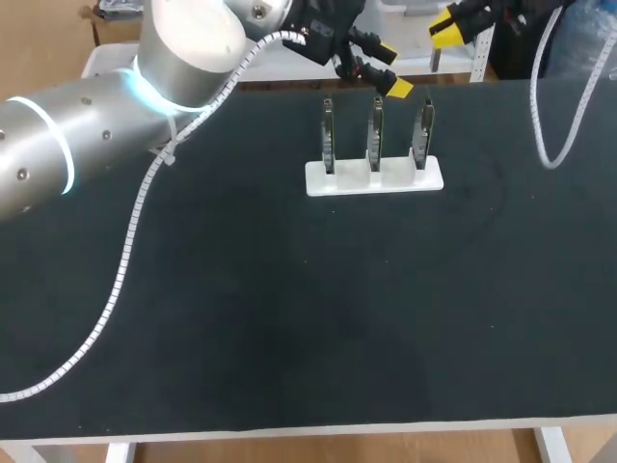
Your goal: Pick up the optical module with the left hand, and insert it into the network port with the right hand.
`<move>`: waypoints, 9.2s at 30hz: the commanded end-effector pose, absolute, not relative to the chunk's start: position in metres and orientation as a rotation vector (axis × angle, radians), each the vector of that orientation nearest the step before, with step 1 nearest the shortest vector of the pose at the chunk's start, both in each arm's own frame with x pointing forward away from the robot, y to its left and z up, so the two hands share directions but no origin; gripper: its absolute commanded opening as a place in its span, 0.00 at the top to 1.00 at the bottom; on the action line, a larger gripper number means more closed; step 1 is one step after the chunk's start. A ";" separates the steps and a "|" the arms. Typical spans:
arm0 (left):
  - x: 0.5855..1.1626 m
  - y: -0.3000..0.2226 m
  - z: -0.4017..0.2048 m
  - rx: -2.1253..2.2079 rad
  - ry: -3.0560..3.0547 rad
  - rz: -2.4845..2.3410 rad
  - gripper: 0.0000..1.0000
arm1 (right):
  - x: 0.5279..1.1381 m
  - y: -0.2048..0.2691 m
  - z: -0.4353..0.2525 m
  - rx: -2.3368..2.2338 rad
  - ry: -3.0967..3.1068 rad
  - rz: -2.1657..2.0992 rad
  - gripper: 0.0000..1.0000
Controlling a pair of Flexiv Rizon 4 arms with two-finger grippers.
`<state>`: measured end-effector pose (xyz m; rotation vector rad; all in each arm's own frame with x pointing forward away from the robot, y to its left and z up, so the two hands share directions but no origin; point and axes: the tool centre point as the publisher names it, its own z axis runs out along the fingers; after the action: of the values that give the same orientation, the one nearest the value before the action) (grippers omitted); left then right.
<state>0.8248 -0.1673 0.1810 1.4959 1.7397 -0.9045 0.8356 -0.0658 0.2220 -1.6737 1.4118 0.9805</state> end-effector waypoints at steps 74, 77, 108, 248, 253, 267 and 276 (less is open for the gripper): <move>0.828 -0.168 0.181 1.502 1.740 -0.907 0.00 | 0.843 -0.062 0.188 -2.355 0.964 2.031 1.00; 0.828 -0.168 0.181 1.502 1.740 -0.907 0.00 | 0.843 -0.062 0.186 -2.352 0.966 2.038 1.00; 0.828 -0.168 0.181 1.502 1.740 -0.907 0.00 | 0.844 -0.062 0.174 -2.365 0.927 2.113 1.00; 0.828 -0.168 0.181 1.502 1.740 -0.907 0.00 | 0.848 -0.060 0.170 -2.310 0.988 2.064 1.00; 0.828 -0.168 0.181 1.502 1.740 -0.907 0.00 | 0.847 -0.060 0.164 -2.307 0.999 2.080 1.00; 0.828 -0.168 0.181 1.502 1.740 -0.907 0.00 | 0.849 -0.062 0.152 -2.265 1.030 2.129 1.00; 0.828 -0.168 0.181 1.502 1.740 -0.907 0.00 | 0.848 -0.063 0.149 -2.258 1.037 2.145 1.00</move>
<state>0.8249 -0.1675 0.1809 1.4963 1.7390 -0.9047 0.8399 -0.0621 0.1495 -1.6395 1.6218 1.0219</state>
